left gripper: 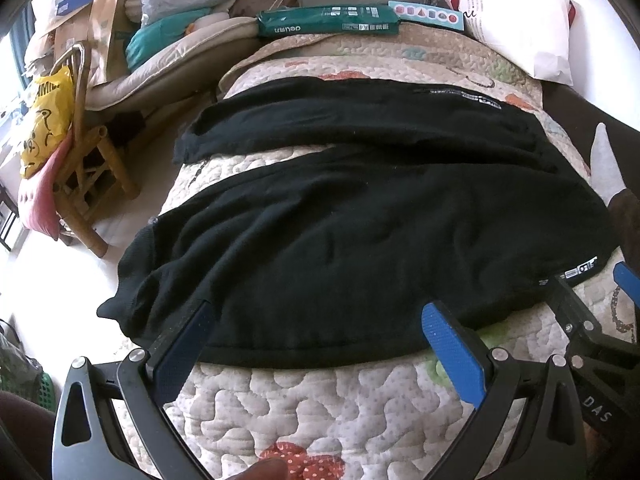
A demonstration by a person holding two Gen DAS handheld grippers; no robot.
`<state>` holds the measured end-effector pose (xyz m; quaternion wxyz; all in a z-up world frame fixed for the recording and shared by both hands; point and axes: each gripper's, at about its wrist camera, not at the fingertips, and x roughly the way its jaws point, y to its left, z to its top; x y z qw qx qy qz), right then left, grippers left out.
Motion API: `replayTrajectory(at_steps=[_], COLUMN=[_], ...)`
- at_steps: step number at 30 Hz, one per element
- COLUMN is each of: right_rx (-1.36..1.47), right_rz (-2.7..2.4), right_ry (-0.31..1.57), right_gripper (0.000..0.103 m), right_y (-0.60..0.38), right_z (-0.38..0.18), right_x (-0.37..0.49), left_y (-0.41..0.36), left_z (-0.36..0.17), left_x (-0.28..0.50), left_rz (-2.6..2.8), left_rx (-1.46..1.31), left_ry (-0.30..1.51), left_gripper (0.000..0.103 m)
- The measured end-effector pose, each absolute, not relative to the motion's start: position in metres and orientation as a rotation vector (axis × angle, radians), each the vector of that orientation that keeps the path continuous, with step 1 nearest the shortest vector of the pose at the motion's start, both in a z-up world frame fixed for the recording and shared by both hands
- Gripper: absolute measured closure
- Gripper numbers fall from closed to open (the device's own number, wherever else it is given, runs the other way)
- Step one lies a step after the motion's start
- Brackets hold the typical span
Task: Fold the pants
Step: 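Position both grippers open at the waistband edge of the black pants, then lower both grippers onto the waistband and close them on the fabric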
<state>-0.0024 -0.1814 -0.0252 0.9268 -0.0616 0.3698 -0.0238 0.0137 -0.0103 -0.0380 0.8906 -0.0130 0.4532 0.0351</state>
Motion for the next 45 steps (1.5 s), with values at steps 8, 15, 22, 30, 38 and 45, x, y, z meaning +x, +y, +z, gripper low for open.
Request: replayTrajectory(at_steps=[8,15,22,30,38,45], right_rx=[-0.094,-0.082,-0.090,-0.094,-0.064,-0.094], right_rz=[-0.047,-0.048,-0.049,-0.068,-0.004,0.084], right_ry=[0.784,0.786,0.770,0.737,0.728,0.694], right_gripper=[0.000,0.000,0.000,0.000,0.000,0.000], right_y=[-0.186,-0.189,-0.187,-0.188,-0.191,-0.202], right_z=[-0.028,-0.026,-0.023,-0.016,0.006,0.066], right_x=[0.002,0.003,0.001,-0.002,-0.003,0.022], left_y=[-0.012,-0.010,-0.004,-0.010,0.016,0.053], left_z=[-0.051,-0.062,-0.068,-0.065,0.001,0.043], left_x=[0.020,0.024,0.021,0.014,0.011,0.067], left_rz=[0.073,0.068,0.028,0.004,0.015,0.024], left_rx=[-0.028,-0.059,-0.067,-0.019,-0.108,-0.040], left_ry=[0.987,1.042,1.042,1.029,0.893,0.844], left_gripper=[0.000,0.000,0.000,0.000,0.008,0.007])
